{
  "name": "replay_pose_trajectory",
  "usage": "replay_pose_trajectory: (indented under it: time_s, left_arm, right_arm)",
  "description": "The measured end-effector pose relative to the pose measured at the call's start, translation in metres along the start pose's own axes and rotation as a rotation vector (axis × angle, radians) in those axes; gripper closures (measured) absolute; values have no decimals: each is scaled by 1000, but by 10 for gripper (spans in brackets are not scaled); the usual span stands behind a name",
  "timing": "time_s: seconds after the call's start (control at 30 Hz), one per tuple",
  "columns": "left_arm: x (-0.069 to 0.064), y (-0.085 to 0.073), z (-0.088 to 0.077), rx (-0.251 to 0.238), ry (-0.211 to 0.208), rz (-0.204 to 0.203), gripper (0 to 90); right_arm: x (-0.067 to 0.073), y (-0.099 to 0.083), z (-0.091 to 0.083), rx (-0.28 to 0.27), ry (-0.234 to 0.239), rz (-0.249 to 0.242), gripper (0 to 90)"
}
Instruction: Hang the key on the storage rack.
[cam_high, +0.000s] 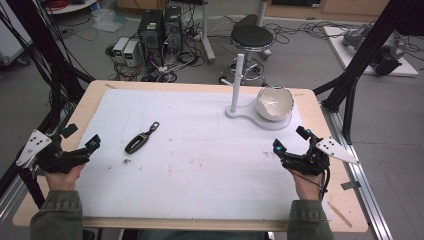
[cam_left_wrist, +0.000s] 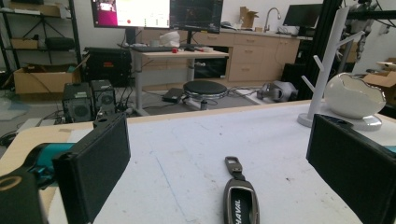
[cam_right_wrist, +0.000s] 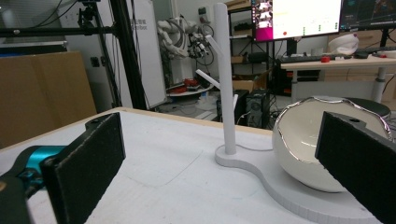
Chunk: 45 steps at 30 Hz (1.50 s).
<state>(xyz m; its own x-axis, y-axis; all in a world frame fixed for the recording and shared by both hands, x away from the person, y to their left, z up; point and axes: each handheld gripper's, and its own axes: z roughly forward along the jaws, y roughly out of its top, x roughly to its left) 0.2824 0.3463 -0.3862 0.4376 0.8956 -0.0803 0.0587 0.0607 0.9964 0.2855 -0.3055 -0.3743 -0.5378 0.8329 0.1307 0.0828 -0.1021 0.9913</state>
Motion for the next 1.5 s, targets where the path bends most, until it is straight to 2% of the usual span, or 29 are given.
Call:
replay_pose_trajectory:
  time_s: [0.2,0.5,0.63,0.7,0.77,0.9,1.03,1.2,1.4,1.5]
  left_arm:
    - [0,-1,2,18,-5,-2,66]
    - [1,0,0,6,1,-1,70]
    - [0,-1,1,39,-12,-13,67]
    - [0,-1,1,53,-2,-16,54]
    - [0,0,2,62,-14,-25,54]
    - [-1,3,2,66,-18,-26,54]
    - [-5,8,4,74,-11,-17,23]
    - [-8,16,12,106,-46,10,17]
    - [-13,33,30,144,-76,49,17]
    - [-15,37,41,206,-91,55,17]
  right_arm:
    - [-1,-2,-2,-3,-9,8,7]
    - [-2,-1,-3,-10,-23,25,7]
    - [0,-3,0,7,-23,24,7]
    - [0,-3,0,3,-26,26,7]
    - [1,-3,1,-1,-26,43,7]
    - [1,-2,1,-6,-28,37,7]
    - [1,-2,1,-4,-30,44,7]
    - [1,0,1,-10,-25,35,7]
    - [0,0,1,-10,-25,27,7]
    - [0,0,1,-6,-26,23,7]
